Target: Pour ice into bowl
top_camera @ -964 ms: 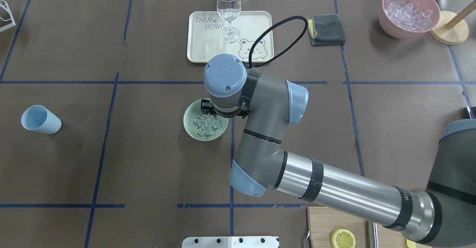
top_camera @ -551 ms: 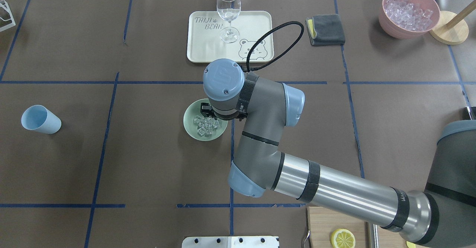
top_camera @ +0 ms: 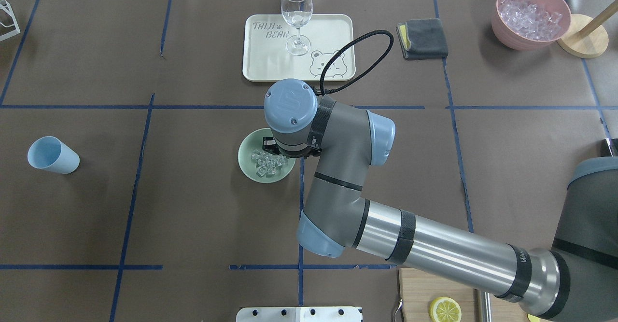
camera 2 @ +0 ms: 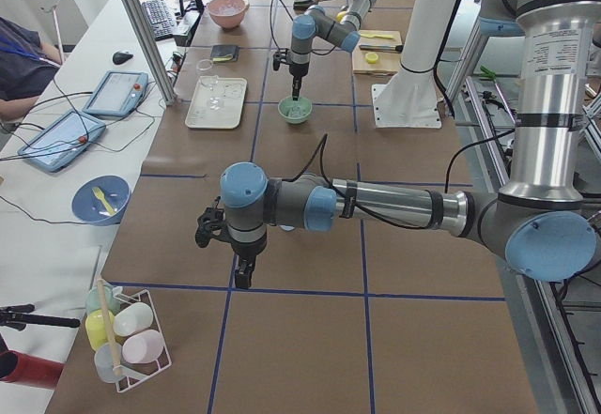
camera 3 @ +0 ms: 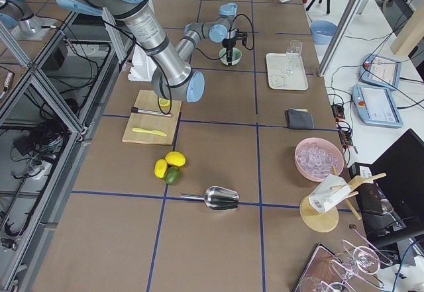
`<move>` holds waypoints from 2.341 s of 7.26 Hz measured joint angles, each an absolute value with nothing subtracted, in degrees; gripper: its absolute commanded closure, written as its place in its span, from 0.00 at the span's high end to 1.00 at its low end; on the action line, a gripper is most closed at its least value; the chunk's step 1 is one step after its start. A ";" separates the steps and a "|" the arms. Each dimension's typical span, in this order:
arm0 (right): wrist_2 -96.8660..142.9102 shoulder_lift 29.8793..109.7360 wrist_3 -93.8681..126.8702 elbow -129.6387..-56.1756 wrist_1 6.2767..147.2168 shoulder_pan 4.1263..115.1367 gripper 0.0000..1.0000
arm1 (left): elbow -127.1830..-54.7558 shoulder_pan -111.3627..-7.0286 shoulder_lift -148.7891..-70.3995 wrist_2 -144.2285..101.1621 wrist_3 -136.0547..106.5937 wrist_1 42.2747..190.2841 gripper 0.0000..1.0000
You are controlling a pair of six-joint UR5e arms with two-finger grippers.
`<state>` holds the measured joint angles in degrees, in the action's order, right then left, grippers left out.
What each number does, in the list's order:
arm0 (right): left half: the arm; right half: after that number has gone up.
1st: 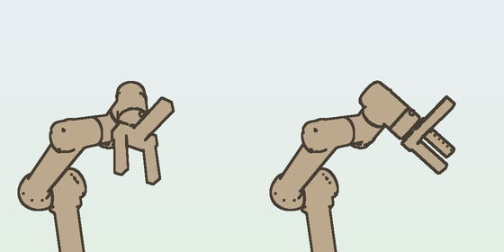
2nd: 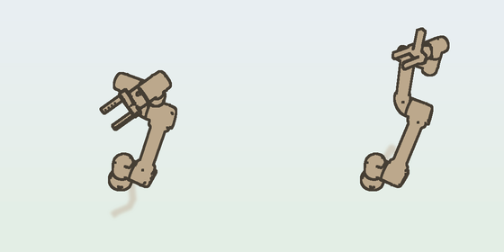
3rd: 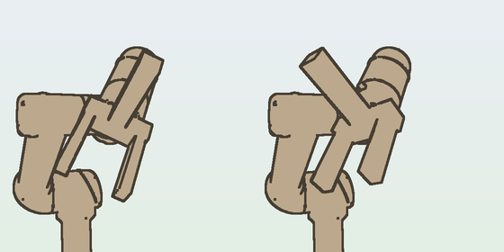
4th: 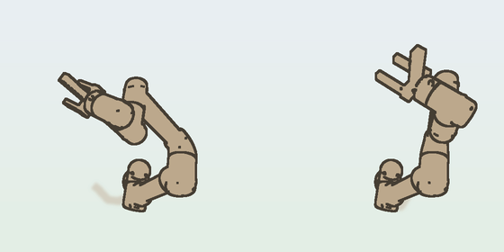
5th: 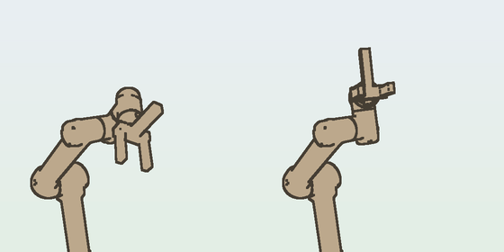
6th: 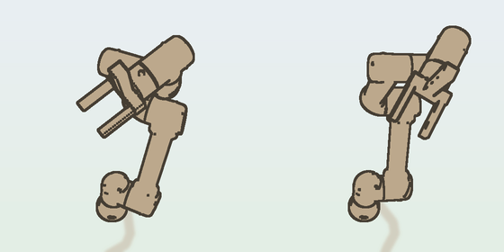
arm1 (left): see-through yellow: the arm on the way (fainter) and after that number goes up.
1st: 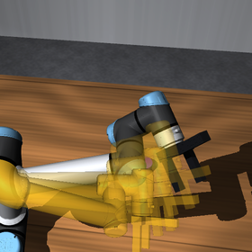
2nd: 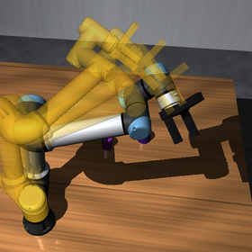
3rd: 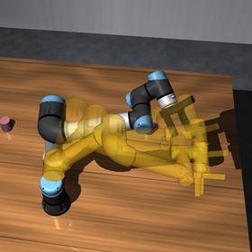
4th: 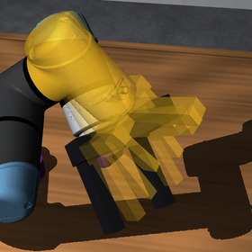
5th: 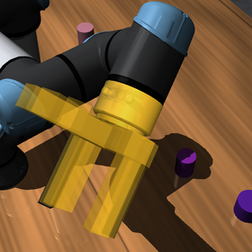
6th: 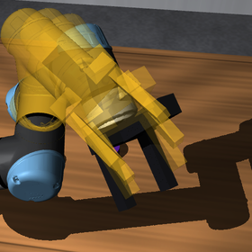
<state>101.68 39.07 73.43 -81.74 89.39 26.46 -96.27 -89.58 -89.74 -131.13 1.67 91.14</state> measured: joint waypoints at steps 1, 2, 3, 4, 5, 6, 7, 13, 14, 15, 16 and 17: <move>101.69 39.12 73.27 -81.74 89.39 26.46 0.00 | -96.29 -89.61 -89.74 -131.13 1.67 91.14 1.00; 101.70 39.14 73.22 -81.75 89.40 26.46 0.00 | -96.31 -89.62 -89.74 -131.13 1.67 91.14 1.00; 101.82 39.16 73.24 -81.83 89.44 26.47 0.00 | -96.32 -89.60 -89.74 -131.13 1.67 91.14 1.00; 102.05 39.21 73.18 -82.35 89.47 26.74 0.00 | -96.32 -89.58 -89.75 -131.13 1.67 91.16 1.00; 102.36 39.42 73.10 -83.88 89.48 27.48 0.00 | -96.33 -89.56 -89.79 -131.13 1.67 91.20 1.00; 103.27 40.20 73.06 -86.70 89.55 28.66 0.00 | -96.29 -89.56 -89.81 -131.13 1.67 91.24 1.00; 104.94 42.09 72.95 -90.84 89.63 30.22 0.00 | -96.22 -89.56 -89.84 -131.13 1.67 91.28 1.00; 121.28 66.51 44.15 -108.78 89.13 49.46 0.00 | -95.54 -89.67 -89.01 -134.45 7.43 90.89 1.00; 123.70 71.18 36.16 -108.90 88.68 53.72 0.00 | -95.51 -89.71 -88.57 -135.54 9.55 90.81 1.00; 125.99 76.43 29.80 -108.91 87.20 57.56 0.00 | -95.52 -89.73 -88.36 -136.01 10.48 90.74 1.00; 127.96 82.35 26.65 -108.63 83.35 60.55 0.00 | -95.52 -89.73 -88.29 -136.19 10.82 90.69 1.00; 129.42 87.79 25.54 -107.86 78.03 62.36 0.00 | -95.53 -89.73 -88.27 -136.25 10.93 90.67 1.00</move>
<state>129.42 87.79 25.54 -107.86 78.03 62.36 -95.53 -89.73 -88.27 -136.25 10.93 90.67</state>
